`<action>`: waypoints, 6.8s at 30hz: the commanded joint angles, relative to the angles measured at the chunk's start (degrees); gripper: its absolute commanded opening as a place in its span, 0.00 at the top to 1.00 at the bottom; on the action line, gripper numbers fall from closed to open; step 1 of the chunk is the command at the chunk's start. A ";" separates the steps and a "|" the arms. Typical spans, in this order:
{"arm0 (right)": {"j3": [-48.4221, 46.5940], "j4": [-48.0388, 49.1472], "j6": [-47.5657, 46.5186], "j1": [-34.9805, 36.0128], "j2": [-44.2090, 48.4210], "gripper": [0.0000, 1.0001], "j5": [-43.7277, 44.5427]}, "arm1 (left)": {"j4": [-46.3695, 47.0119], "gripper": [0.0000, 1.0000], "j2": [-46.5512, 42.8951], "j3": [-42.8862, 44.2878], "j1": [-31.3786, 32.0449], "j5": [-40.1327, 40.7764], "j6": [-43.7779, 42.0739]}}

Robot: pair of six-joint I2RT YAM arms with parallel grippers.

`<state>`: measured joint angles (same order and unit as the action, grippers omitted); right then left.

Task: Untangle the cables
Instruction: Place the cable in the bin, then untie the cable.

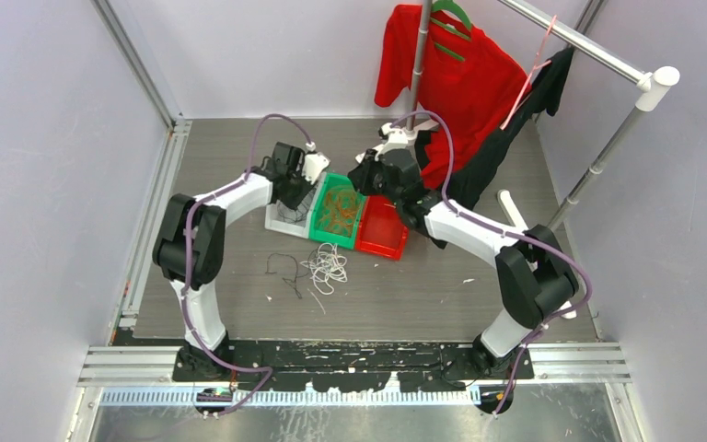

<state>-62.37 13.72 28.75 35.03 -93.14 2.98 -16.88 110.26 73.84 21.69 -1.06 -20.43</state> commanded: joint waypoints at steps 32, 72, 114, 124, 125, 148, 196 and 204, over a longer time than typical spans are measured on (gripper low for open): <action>10.95 2.57 -3.32 10.02 9.76 0.67 2.37 | -52.50 0.27 -32.19 -7.59 -5.57 -35.10 -28.39; 12.12 -5.27 -2.39 11.75 19.86 0.76 3.76 | -52.34 1.00 -37.93 -9.74 14.93 -18.67 -42.52; 19.40 12.12 -20.51 19.14 32.13 0.35 -10.37 | -11.19 1.00 -57.64 17.30 14.95 -13.48 -17.03; 12.04 22.80 -13.85 20.13 17.55 0.35 -15.69 | -12.74 1.00 -57.33 20.79 14.94 -14.05 -16.10; 10.92 23.14 -13.61 20.45 15.89 0.35 -15.42 | -12.73 1.00 -57.48 20.86 14.89 -14.06 -16.19; 23.42 41.90 -5.84 28.42 -7.64 0.58 -1.49 | 9.54 1.00 -53.38 29.11 14.96 -6.11 -18.62; 22.14 15.78 -9.42 29.84 14.41 0.41 13.96 | 7.79 1.00 -57.32 -0.31 14.96 4.89 -17.85; 14.08 13.62 -16.61 29.32 0.01 0.43 17.90 | 8.01 1.00 -56.56 -0.09 14.91 7.02 -18.01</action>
<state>-42.85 27.27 16.36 64.73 -86.85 17.87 -11.64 54.24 72.88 36.42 3.64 -39.11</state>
